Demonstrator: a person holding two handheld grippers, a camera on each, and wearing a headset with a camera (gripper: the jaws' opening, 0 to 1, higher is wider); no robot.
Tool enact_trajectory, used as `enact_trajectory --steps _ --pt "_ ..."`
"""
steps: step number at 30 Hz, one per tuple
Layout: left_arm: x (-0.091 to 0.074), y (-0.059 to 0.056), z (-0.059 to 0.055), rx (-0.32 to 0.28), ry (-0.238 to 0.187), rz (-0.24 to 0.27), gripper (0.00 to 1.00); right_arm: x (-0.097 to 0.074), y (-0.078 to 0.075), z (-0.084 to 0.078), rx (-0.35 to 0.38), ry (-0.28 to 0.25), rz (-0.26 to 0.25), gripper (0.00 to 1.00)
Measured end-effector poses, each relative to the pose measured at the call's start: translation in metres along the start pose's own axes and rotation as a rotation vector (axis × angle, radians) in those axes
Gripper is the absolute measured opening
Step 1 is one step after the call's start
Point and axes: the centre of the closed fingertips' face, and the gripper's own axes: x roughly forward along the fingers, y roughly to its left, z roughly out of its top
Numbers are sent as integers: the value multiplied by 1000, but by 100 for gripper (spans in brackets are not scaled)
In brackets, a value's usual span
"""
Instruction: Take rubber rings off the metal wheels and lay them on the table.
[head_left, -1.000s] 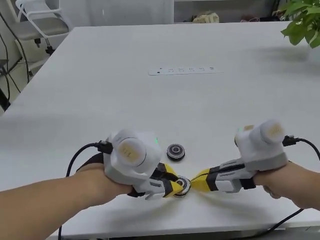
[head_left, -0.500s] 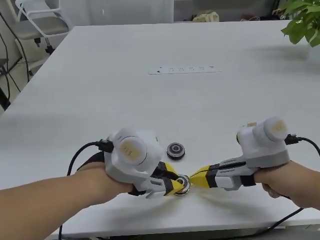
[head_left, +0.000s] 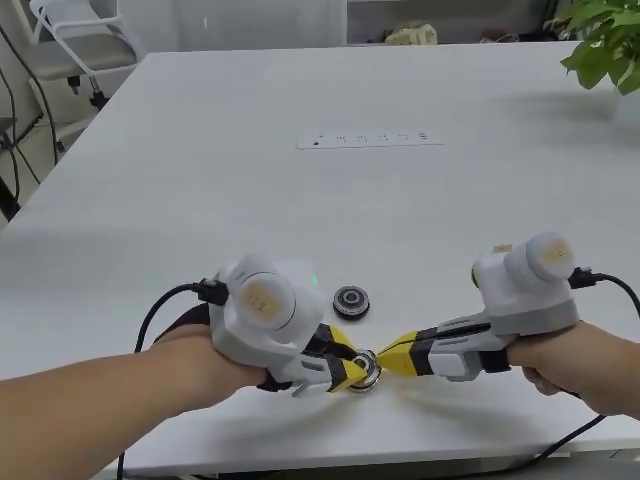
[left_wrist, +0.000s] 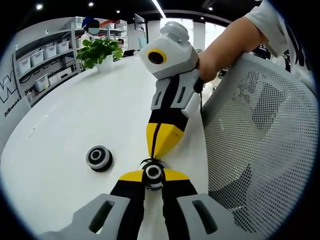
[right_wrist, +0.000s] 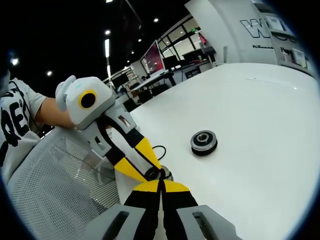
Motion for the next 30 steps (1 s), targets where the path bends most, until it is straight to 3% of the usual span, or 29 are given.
enact_trajectory --steps 14,22,30 --pt "0 -2 0 4 1 -10 7 2 7 1 -7 7 32 0" --pt "0 -2 1 4 0 -8 7 4 15 9 -7 -28 70 0" --pt "0 -2 1 -11 1 -5 7 -1 8 4 -25 -23 37 0"
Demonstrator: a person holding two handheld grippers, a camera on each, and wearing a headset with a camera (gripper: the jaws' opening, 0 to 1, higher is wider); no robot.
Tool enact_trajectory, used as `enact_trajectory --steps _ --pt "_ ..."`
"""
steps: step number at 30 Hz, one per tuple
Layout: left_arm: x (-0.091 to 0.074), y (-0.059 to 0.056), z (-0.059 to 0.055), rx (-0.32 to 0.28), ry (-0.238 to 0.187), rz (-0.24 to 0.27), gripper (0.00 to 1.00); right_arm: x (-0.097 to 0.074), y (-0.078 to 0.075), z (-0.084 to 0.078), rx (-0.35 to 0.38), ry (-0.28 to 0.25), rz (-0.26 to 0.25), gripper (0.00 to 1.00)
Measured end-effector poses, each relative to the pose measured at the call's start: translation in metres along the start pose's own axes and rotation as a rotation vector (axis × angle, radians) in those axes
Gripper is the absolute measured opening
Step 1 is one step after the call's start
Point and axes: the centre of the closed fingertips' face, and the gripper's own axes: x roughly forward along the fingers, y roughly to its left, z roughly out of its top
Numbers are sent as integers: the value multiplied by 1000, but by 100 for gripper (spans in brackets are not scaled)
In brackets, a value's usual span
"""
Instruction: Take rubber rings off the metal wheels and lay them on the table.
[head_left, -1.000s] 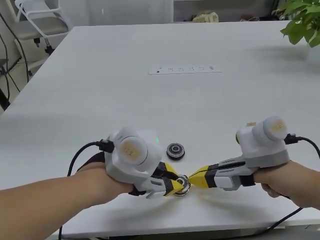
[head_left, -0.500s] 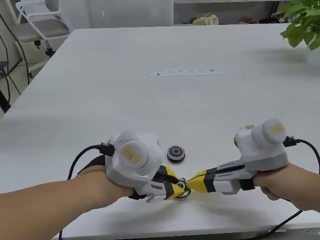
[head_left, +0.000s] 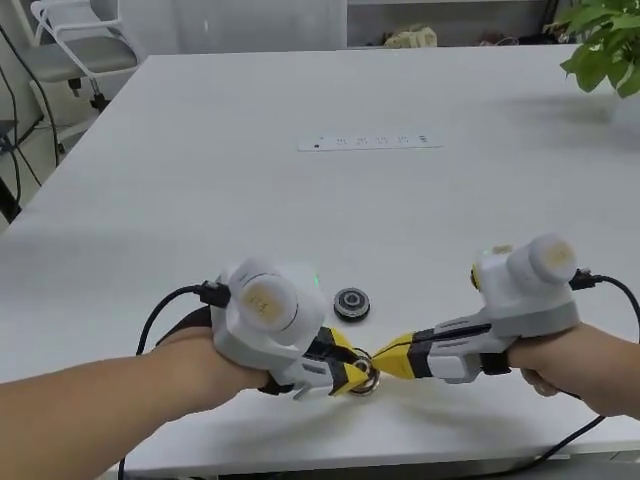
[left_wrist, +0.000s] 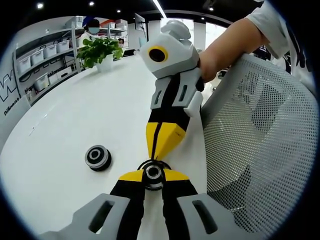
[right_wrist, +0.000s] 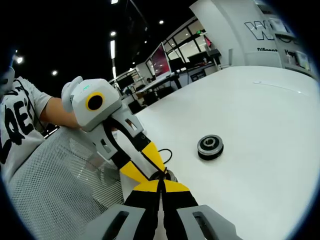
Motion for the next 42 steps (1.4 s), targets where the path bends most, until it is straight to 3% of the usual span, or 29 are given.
enact_trajectory --steps 8,21,29,42 --pt "0 -1 0 -15 4 -4 8 1 5 -1 -28 15 -2 0" --pt "-11 -4 1 -10 21 -30 21 -1 6 0 -33 21 -2 0" --pt "-25 -1 9 -35 -10 -23 29 -2 5 1 -30 18 0 0" --pt "-49 1 13 -86 -63 -5 41 -2 6 4 -26 13 9 0"
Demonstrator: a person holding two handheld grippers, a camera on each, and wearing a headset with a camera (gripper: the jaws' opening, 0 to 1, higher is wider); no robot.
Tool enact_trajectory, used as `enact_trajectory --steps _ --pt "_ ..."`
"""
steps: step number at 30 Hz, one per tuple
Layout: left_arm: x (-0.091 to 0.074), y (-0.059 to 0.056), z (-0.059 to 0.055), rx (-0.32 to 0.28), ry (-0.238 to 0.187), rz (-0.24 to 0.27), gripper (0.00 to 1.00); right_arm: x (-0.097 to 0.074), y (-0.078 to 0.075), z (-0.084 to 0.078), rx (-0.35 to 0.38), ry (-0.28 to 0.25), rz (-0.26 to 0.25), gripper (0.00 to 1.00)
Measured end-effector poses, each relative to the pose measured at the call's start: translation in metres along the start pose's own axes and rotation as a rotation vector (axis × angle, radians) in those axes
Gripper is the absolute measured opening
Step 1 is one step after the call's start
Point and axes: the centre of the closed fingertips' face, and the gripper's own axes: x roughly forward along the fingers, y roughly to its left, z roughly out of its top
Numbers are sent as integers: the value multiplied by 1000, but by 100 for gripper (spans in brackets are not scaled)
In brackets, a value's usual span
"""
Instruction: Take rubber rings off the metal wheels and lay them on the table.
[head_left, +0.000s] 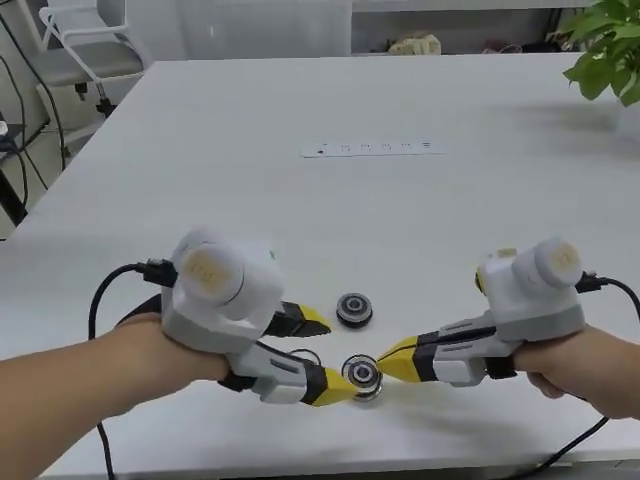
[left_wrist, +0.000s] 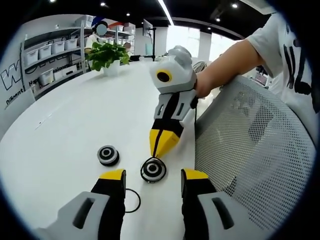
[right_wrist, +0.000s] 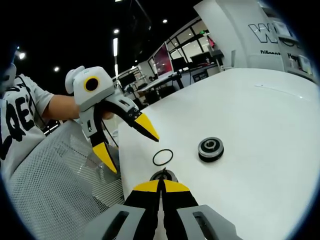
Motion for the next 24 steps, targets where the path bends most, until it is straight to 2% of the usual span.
enact_trajectory --steps 14,24 --pt "-30 2 3 -43 -82 24 51 1 3 4 4 -4 7 0" --pt "-47 9 -5 -77 -102 61 54 0 5 13 4 -18 8 0"
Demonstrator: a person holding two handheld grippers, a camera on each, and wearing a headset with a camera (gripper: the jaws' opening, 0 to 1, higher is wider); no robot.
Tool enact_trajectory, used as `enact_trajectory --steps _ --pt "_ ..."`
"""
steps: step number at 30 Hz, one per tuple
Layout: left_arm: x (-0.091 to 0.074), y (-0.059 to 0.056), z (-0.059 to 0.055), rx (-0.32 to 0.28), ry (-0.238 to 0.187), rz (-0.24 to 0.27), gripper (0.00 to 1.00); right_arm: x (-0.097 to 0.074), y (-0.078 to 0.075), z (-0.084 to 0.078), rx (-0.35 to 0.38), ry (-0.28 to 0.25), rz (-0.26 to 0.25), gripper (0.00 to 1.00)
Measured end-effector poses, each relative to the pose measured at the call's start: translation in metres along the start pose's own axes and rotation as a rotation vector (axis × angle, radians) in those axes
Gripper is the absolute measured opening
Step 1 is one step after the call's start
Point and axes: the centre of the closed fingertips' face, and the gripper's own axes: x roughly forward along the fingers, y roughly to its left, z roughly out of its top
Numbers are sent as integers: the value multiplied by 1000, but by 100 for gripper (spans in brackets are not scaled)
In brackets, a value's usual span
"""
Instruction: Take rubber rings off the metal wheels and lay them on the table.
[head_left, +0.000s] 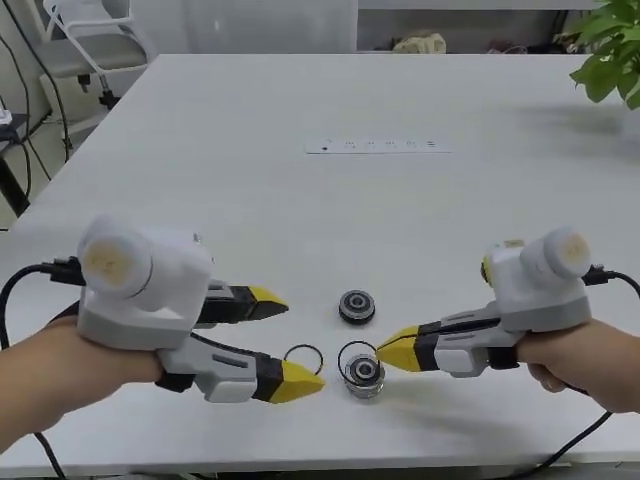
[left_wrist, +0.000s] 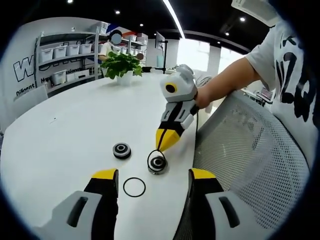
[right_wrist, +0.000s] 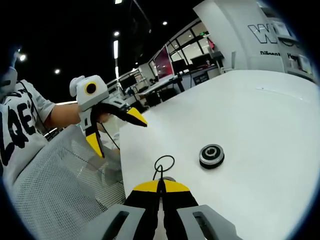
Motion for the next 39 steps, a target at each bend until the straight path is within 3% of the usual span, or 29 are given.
enact_trajectory --steps 11,19,39 --pt "-11 2 -5 -10 -8 26 57 10 1 17 -13 -23 21 0" --pt "-19 9 -7 -27 -22 54 59 27 4 25 -26 -24 44 0" --pt "-30 15 -12 -47 -22 81 60 56 6 22 -37 15 41 0"
